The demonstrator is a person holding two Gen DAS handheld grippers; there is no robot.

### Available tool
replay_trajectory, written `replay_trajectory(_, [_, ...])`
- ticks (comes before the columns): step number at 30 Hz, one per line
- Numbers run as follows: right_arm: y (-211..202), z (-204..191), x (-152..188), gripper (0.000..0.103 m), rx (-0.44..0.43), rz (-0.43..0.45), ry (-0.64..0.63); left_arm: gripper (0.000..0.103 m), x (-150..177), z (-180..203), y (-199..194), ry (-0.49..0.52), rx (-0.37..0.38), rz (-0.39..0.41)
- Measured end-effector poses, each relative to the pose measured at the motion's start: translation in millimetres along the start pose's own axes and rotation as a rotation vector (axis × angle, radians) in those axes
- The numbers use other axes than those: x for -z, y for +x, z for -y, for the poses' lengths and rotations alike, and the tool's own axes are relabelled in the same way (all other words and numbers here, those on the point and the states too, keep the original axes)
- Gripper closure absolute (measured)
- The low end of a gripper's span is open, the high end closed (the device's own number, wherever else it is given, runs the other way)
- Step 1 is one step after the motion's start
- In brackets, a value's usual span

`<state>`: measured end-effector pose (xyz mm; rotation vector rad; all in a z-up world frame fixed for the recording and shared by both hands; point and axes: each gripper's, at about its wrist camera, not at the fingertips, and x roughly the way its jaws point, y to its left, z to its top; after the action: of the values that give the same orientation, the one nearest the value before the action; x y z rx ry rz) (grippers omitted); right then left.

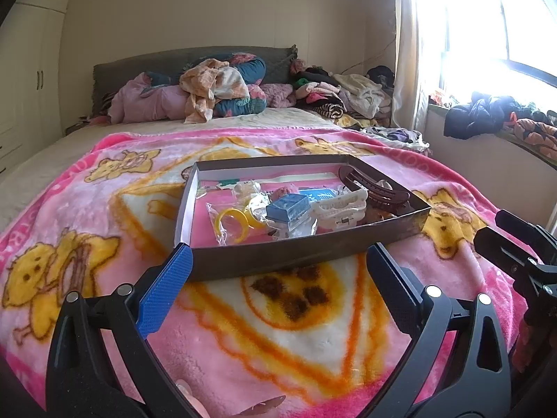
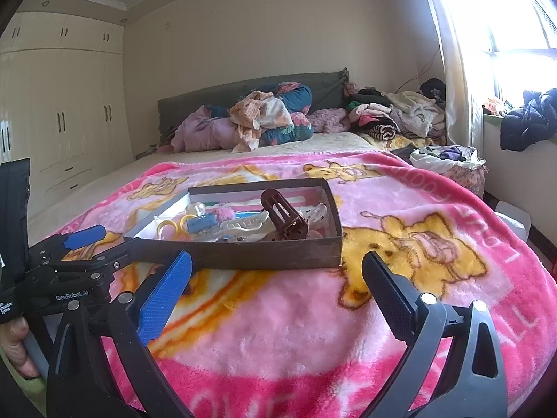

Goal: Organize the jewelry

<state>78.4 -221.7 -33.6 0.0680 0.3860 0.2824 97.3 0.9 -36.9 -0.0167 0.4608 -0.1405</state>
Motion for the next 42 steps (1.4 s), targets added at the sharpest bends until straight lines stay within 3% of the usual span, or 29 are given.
replay_trajectory(42, [1.4, -1.6, 0.6, 0.007, -0.011, -0.005, -0.009, 0.012, 1.4, -1.2, 0.2, 0.002, -0.003, 0.0])
